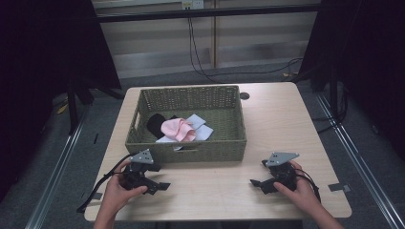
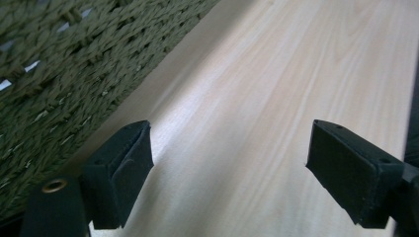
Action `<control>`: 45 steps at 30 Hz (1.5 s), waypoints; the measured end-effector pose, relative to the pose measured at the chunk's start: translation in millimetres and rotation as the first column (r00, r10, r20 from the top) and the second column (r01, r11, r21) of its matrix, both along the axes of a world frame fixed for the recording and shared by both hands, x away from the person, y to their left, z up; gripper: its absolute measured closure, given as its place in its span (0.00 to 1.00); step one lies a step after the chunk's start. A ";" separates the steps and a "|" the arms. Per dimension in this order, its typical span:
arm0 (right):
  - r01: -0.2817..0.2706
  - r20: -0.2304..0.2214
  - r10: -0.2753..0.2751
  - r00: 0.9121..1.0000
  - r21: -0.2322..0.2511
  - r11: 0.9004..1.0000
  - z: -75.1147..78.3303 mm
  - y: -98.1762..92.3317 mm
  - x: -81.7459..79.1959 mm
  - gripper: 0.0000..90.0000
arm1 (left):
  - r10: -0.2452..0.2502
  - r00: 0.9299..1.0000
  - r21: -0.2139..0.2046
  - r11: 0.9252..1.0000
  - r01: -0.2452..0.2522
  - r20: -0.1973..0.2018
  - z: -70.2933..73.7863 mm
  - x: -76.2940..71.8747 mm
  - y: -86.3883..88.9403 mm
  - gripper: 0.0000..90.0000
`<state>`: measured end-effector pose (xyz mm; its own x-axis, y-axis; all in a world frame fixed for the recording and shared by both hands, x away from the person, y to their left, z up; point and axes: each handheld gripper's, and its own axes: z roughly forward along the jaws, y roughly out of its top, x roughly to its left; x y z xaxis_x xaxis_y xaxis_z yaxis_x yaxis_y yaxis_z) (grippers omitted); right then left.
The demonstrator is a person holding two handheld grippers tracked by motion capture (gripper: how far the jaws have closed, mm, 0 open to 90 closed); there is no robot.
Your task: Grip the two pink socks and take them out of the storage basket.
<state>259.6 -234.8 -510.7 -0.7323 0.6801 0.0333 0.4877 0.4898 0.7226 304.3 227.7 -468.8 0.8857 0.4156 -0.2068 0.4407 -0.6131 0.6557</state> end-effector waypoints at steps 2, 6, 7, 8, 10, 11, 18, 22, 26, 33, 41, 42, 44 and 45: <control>0.001 -0.002 -0.001 1.000 0.001 1.000 0.0 0.1 -0.1 0.14 | -0.008 1.000 -0.011 1.000 0.008 -0.007 3.5 -0.6 1.0 0.20; 0.001 -0.001 -0.001 1.000 0.001 1.000 0.0 0.1 -0.1 0.14 | -0.002 0.999 -0.036 0.999 0.000 -0.040 12.0 2.2 4.7 0.20; 0.000 0.000 0.000 1.000 0.000 1.000 0.0 0.0 0.0 0.13 | -0.003 0.999 -0.044 0.999 0.001 -0.052 14.3 4.3 6.0 0.21; 0.000 0.000 0.000 1.000 0.000 1.000 0.0 0.0 0.0 0.13 | 0.001 0.997 -0.052 0.999 -0.004 -0.072 16.1 5.6 6.9 0.21; 0.001 -0.002 -0.001 1.000 0.001 1.000 0.0 0.1 -0.1 0.14 | -0.003 0.995 -0.086 0.996 -0.005 -0.097 20.7 9.0 8.9 0.22; 0.001 -0.001 -0.001 1.000 0.001 1.000 0.0 0.0 -0.1 0.14 | 0.002 0.998 -0.082 0.997 -0.008 -0.068 25.0 8.4 9.2 0.25; 0.000 -0.001 0.000 1.000 0.000 1.000 0.0 0.0 -0.1 0.13 | 0.003 1.000 -0.056 0.998 -0.004 -0.006 43.2 11.0 6.4 0.24; 0.001 -0.001 -0.001 1.000 0.000 1.000 0.0 0.1 -0.1 0.13 | -0.003 1.000 -0.043 0.999 0.003 0.001 52.8 13.8 4.6 0.24; 0.001 -0.002 -0.001 1.000 0.001 1.000 0.0 0.1 -0.1 0.14 | -0.006 1.000 -0.045 0.999 0.006 -0.009 61.7 18.0 2.7 0.24; 0.001 -0.002 -0.001 1.000 0.001 1.000 0.0 0.1 -0.1 0.14 | -0.013 1.000 -0.035 0.999 0.013 0.007 80.1 24.8 -3.1 0.25; 0.001 -0.001 -0.001 1.000 0.000 1.000 0.0 0.1 -0.1 0.14 | 0.006 1.000 -0.004 1.000 -0.006 0.010 96.3 38.2 -5.9 0.25; 0.001 -0.001 -0.001 1.000 0.000 1.000 0.0 0.1 -0.1 0.14 | 0.013 1.000 -0.004 1.000 -0.013 0.005 97.7 38.8 -6.4 0.25; 0.001 -0.001 -0.001 1.000 0.000 1.000 0.0 0.0 -0.1 0.13 | 0.012 1.000 0.009 1.000 -0.013 0.011 101.7 42.1 -7.2 0.25; 0.001 -0.002 -0.001 1.000 0.001 1.000 0.0 0.1 -0.1 0.14 | 0.016 1.000 0.012 1.000 -0.016 0.009 104.0 43.9 -7.8 0.25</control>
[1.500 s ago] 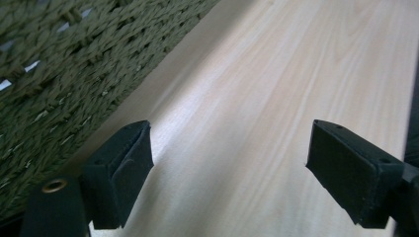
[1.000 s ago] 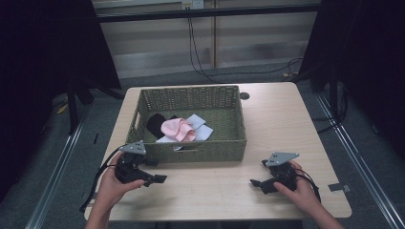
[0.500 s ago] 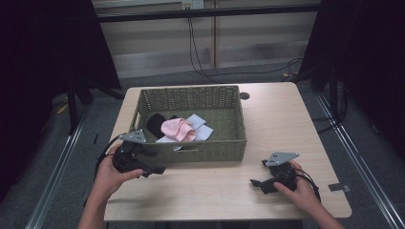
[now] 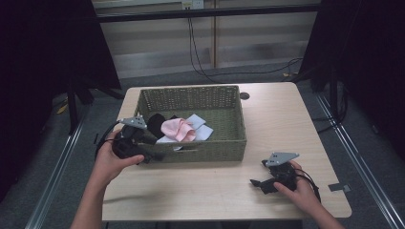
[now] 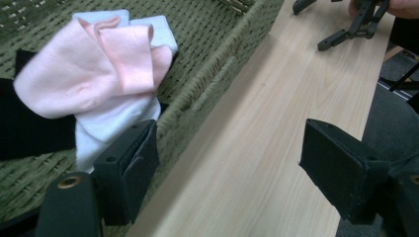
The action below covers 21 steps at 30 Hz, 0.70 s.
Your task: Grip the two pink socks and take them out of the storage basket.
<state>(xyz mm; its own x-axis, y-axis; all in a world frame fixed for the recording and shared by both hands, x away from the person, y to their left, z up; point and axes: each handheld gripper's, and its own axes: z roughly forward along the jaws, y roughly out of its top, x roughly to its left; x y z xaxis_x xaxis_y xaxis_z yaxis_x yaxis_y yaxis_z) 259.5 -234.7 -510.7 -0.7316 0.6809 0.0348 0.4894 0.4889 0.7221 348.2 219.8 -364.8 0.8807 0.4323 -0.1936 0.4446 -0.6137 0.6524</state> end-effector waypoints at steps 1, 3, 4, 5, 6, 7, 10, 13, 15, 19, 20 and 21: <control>0.000 0.000 0.000 1.000 0.000 1.000 0.0 0.0 0.0 0.13 | -0.001 1.000 0.002 1.000 0.001 0.000 1.2 1.6 -0.2 0.25; 0.000 0.000 0.000 1.000 0.000 1.000 0.0 0.0 0.0 0.13 | 0.008 1.000 0.017 1.000 -0.008 0.001 5.1 5.1 -1.5 0.25; 0.000 0.000 0.000 1.000 0.000 1.000 0.0 0.0 0.0 0.14 | 0.009 1.000 0.011 1.000 -0.009 0.000 6.3 6.9 -2.2 0.25; 0.000 0.000 0.000 1.000 0.000 1.000 0.0 0.0 0.0 0.13 | 0.016 1.000 0.024 1.000 -0.016 0.004 7.9 8.6 -2.8 0.25; 0.000 0.000 0.000 1.000 0.000 1.000 0.0 0.0 0.0 0.13 | 0.025 1.000 0.029 0.999 -0.025 0.000 9.5 10.5 -3.8 0.25; 0.000 0.001 0.000 1.000 0.000 1.000 0.0 0.0 0.0 0.13 | 0.020 1.000 0.032 0.999 -0.020 0.000 10.3 12.5 -3.9 0.25; 0.000 0.000 0.000 1.000 0.000 1.000 0.0 0.0 0.0 0.13 | 0.034 0.999 0.046 0.998 -0.035 0.010 14.0 18.2 -5.7 0.25; 0.000 0.000 0.000 1.000 0.000 1.000 0.0 0.0 0.0 0.13 | 0.055 0.998 0.054 0.997 -0.055 0.011 19.1 26.2 -8.2 0.25; 0.000 0.000 0.000 1.000 0.000 1.000 0.0 0.0 0.0 0.13 | 0.070 0.997 0.058 0.996 -0.070 0.013 21.1 30.3 -9.4 0.25; 0.000 0.000 0.000 1.000 0.000 1.000 0.0 0.0 0.0 0.14 | 0.082 0.997 0.080 0.993 -0.082 0.005 24.1 40.5 -11.1 0.25; 0.000 0.000 0.000 1.000 0.000 1.000 0.0 0.0 0.0 0.14 | 0.081 0.997 0.092 0.992 -0.081 0.009 24.4 43.5 -11.2 0.26; 0.000 0.000 0.000 1.000 0.000 1.000 0.0 0.0 0.0 0.13 | 0.097 0.995 0.090 0.991 -0.096 0.003 24.0 44.8 -12.2 0.26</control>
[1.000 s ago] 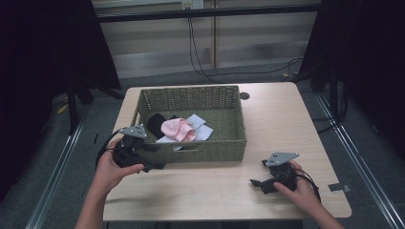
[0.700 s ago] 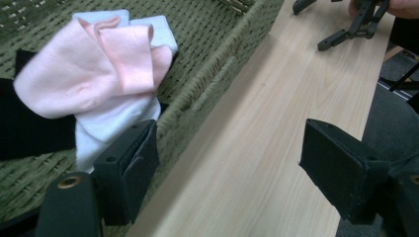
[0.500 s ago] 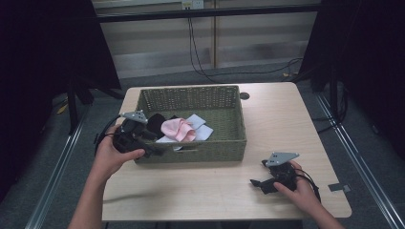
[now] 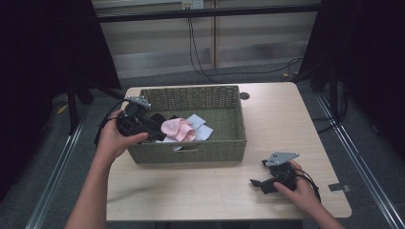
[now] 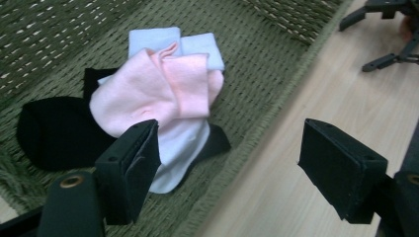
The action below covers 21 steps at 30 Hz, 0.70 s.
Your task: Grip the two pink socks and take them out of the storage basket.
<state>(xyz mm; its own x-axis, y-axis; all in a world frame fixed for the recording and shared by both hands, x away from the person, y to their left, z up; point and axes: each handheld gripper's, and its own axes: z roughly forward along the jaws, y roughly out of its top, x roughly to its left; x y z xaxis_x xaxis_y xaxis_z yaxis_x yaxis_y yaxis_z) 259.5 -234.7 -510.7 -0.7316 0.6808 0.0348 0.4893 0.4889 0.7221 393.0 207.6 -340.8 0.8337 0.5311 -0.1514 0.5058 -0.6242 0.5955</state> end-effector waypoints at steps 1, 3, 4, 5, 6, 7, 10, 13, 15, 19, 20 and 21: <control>0.000 0.000 0.000 1.000 0.000 1.000 0.0 0.0 0.0 0.13 | -0.003 1.000 0.014 1.000 0.003 -0.001 -0.5 3.6 -0.6 0.26; -0.001 0.000 0.001 1.000 0.000 1.000 0.0 0.0 0.1 0.14 | 0.006 1.000 0.040 0.999 -0.006 -0.003 -2.2 10.6 -2.6 0.26; -0.001 0.000 0.001 1.000 0.000 1.000 0.0 0.0 0.1 0.14 | 0.006 1.000 0.040 0.999 -0.006 -0.003 -2.2 10.6 -2.6 0.27; -0.002 0.002 0.002 1.000 -0.001 1.000 0.0 -0.1 0.2 0.13 | 0.017 1.000 0.044 0.999 -0.017 -0.006 -3.3 13.3 -3.5 0.27; -0.003 0.003 0.003 1.000 -0.001 1.000 0.0 -0.1 0.3 0.13 | 0.020 1.000 0.047 0.999 -0.020 -0.006 -4.1 15.2 -4.3 0.27; -0.002 0.001 0.002 1.000 0.000 1.000 0.0 0.0 0.2 0.13 | 0.028 1.000 0.062 0.998 -0.028 -0.006 -5.3 17.6 -5.9 0.27; -0.003 0.003 0.003 1.000 -0.001 1.000 0.0 -0.1 0.4 0.14 | 0.039 0.999 0.075 0.996 -0.038 -0.012 -8.1 23.2 -9.7 0.28; -0.003 0.003 0.003 1.000 -0.001 1.000 0.0 -0.1 0.4 0.13 | 0.053 0.998 0.093 0.994 -0.051 -0.028 -11.0 29.8 -14.6 0.29; -0.004 0.003 0.004 1.000 -0.001 1.000 0.0 -0.1 0.4 0.13 | 0.059 0.998 0.098 0.994 -0.056 -0.029 -14.0 34.7 -16.7 0.29; -0.002 0.002 0.002 1.000 0.001 1.000 0.0 0.1 0.4 0.13 | 0.079 0.996 0.113 0.991 -0.074 -0.040 -21.4 43.5 -20.8 0.31; -0.002 0.002 0.002 1.000 0.001 1.000 0.0 0.1 0.4 0.14 | 0.084 0.995 0.111 0.991 -0.078 -0.045 -23.1 45.5 -21.6 0.32; -0.001 0.002 0.001 1.000 0.001 1.000 0.0 0.1 0.4 0.13 | 0.081 0.996 0.111 0.991 -0.076 -0.047 -25.0 47.7 -22.8 0.32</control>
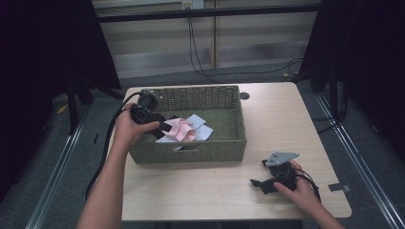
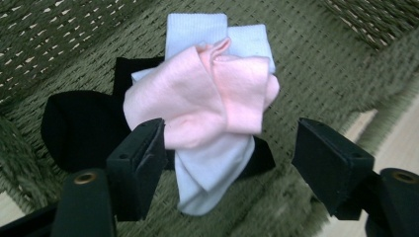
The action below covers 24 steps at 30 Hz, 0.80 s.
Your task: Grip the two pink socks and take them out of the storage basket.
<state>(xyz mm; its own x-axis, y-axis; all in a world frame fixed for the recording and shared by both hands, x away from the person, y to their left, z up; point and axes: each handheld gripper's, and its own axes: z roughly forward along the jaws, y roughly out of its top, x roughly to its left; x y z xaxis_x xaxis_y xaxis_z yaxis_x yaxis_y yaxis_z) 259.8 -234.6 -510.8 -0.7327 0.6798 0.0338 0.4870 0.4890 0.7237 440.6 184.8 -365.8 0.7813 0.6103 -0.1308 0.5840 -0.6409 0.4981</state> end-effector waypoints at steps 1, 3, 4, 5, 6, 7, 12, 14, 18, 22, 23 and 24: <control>0.000 0.000 0.000 1.000 0.000 1.000 0.0 0.0 0.0 0.13 | -0.002 1.000 0.000 1.000 0.002 -0.003 -2.0 1.9 -1.1 0.33; 0.000 0.000 0.000 1.000 0.000 1.000 0.0 0.0 0.0 0.13 | -0.005 1.000 0.000 1.000 0.005 0.002 -5.4 5.6 -3.3 0.36; 0.000 0.000 0.000 1.000 0.000 1.000 0.0 0.0 0.1 0.13 | 0.002 1.000 -0.005 1.000 -0.002 -0.001 -7.2 7.8 -4.5 0.37; 0.000 0.000 0.000 1.000 0.000 1.000 0.0 0.0 0.0 0.14 | 0.008 1.000 -0.008 1.000 -0.008 -0.002 -8.7 9.7 -5.2 0.38; -0.001 0.000 0.001 1.000 0.000 1.000 0.0 0.0 0.1 0.13 | 0.009 1.000 -0.009 1.000 -0.009 -0.005 -10.1 11.4 -5.8 0.38; -0.002 0.000 0.002 1.000 0.000 1.000 0.0 0.1 0.2 0.13 | 0.012 1.000 -0.008 1.000 -0.012 -0.002 -11.5 12.4 -6.3 0.39; -0.001 -0.001 0.001 1.000 -0.001 1.000 0.0 0.1 0.2 0.13 | 0.016 1.000 -0.012 1.000 -0.015 0.014 -19.8 18.8 -9.6 0.42; 0.000 0.001 0.000 1.000 -0.001 1.000 0.1 0.1 0.2 0.13 | 0.030 0.999 -0.035 0.999 -0.029 0.026 -20.3 20.9 -10.6 0.44; -0.001 0.003 0.001 1.000 -0.002 1.000 0.1 0.1 0.5 0.13 | 0.033 0.999 -0.033 0.999 -0.032 0.012 -21.3 25.9 -17.3 0.47; -0.002 0.007 0.002 1.000 -0.003 1.000 0.1 0.1 0.8 0.13 | 0.040 0.999 -0.023 0.999 -0.040 -0.018 -27.1 31.6 -24.2 0.49; -0.002 0.006 0.002 1.000 -0.003 1.000 0.1 0.1 0.8 0.14 | 0.032 0.999 -0.025 0.999 -0.033 -0.023 -29.2 33.1 -25.1 0.50; -0.002 0.007 0.002 1.000 -0.004 1.000 0.0 0.1 0.8 0.14 | 0.038 0.999 -0.011 0.999 -0.038 -0.029 -33.5 35.1 -27.1 0.52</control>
